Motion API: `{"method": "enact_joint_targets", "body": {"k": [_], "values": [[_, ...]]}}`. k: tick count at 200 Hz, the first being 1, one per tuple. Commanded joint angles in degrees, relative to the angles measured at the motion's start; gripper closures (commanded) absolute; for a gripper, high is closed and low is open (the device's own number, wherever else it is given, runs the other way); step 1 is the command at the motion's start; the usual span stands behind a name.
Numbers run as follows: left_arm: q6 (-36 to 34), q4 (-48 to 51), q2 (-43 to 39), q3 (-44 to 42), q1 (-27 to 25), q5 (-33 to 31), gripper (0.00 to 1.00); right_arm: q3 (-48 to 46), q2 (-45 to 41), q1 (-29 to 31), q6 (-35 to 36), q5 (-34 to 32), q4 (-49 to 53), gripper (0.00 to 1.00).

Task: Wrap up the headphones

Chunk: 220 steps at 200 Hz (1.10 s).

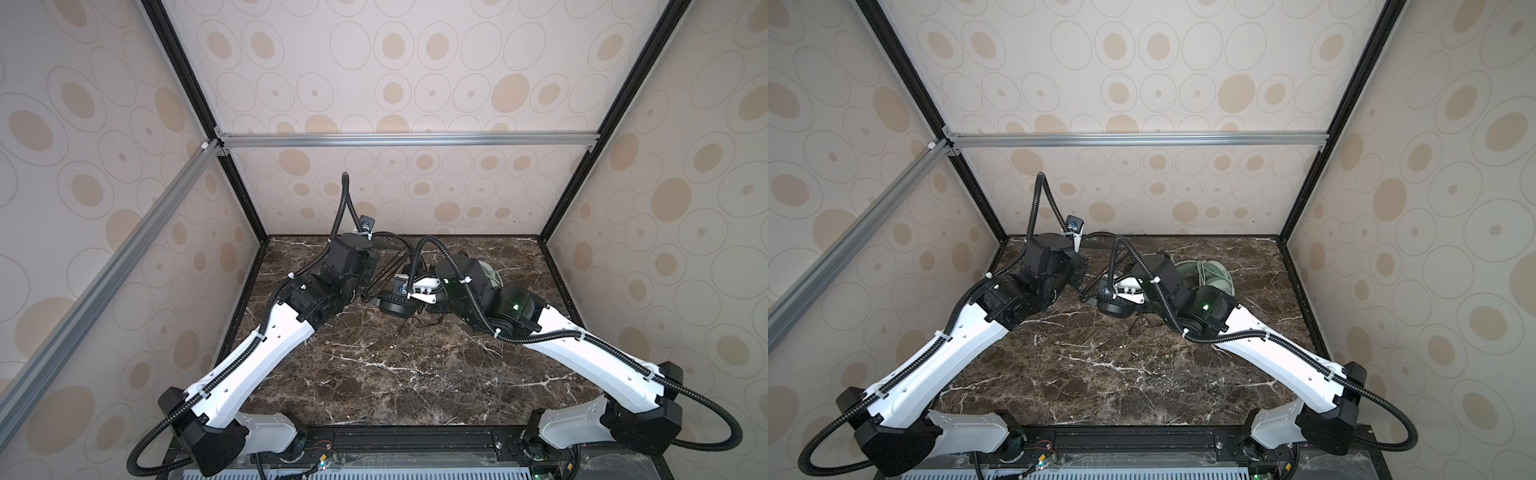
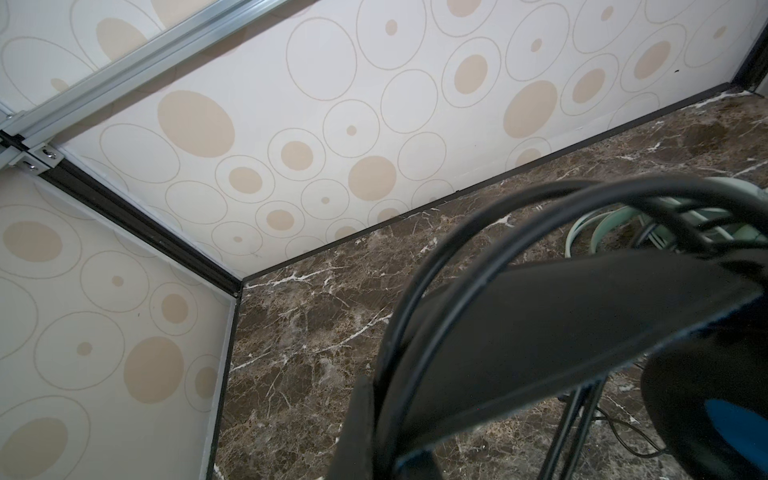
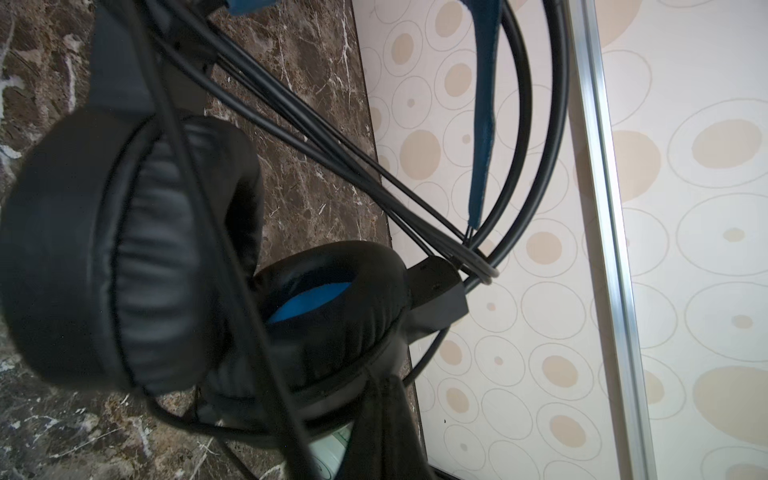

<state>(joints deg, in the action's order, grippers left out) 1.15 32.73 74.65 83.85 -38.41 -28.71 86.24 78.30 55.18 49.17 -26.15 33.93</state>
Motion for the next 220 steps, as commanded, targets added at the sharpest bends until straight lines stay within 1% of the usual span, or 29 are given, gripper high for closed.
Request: {"method": "enact_joint_targets", "body": {"k": [1, 8, 25, 39, 55, 88, 122, 147, 165, 189, 209, 220], "values": [[-1.35, 1.28, -0.04, 2.92, 0.74, 0.44, 1.00, 3.49, -2.59, -0.02, -2.83, 0.79, -0.25, 0.94], [-1.33, 1.17, -0.20, 2.62, 0.82, 0.98, 1.00, 3.83, -2.88, -0.02, -4.16, 1.96, -0.18, 0.93], [-1.45, 0.85, -0.67, 1.86, 0.86, 2.54, 1.00, 5.07, -2.89, -0.13, -6.79, 2.42, -0.88, 0.92], [-1.84, -0.07, -1.45, 0.97, 0.86, 4.96, 1.00, 5.75, -2.43, -0.18, -7.21, 1.52, -0.96, 0.92], [-2.67, -0.69, -2.22, 0.27, 0.82, 7.68, 1.00, 5.72, -1.84, -0.52, -6.55, -0.99, -1.83, 0.93], [-3.21, -0.12, -2.84, 0.12, 0.84, 9.16, 1.00, 5.17, -2.31, -4.76, -9.48, -0.77, -2.60, 0.92], [-2.86, -0.43, -4.20, -0.23, 0.84, 12.32, 1.00, 5.79, -2.89, -11.32, -16.58, 3.59, -2.56, 0.90], [-2.52, -0.80, -4.84, -0.24, 0.81, 13.95, 1.00, 4.71, -2.85, -13.14, -18.84, 5.36, -3.86, 0.88], [-2.06, -0.95, -5.22, 0.11, 0.82, 14.80, 1.00, 3.24, -2.38, -14.74, -20.91, 6.33, -4.39, 0.89], [-1.43, -0.58, -5.46, 1.26, 0.87, 14.82, 1.00, 1.07, -2.91, -18.19, -25.84, 10.03, -5.50, 0.89], [-1.14, -0.41, -5.75, 2.20, 0.86, 15.08, 1.00, -1.09, -3.67, -20.47, -28.73, 11.40, -6.59, 0.90], [-0.91, 0.06, -5.68, 2.85, 0.83, 15.53, 1.00, -2.07, -4.13, -22.53, -31.58, 13.12, -7.03, 0.91]]}}
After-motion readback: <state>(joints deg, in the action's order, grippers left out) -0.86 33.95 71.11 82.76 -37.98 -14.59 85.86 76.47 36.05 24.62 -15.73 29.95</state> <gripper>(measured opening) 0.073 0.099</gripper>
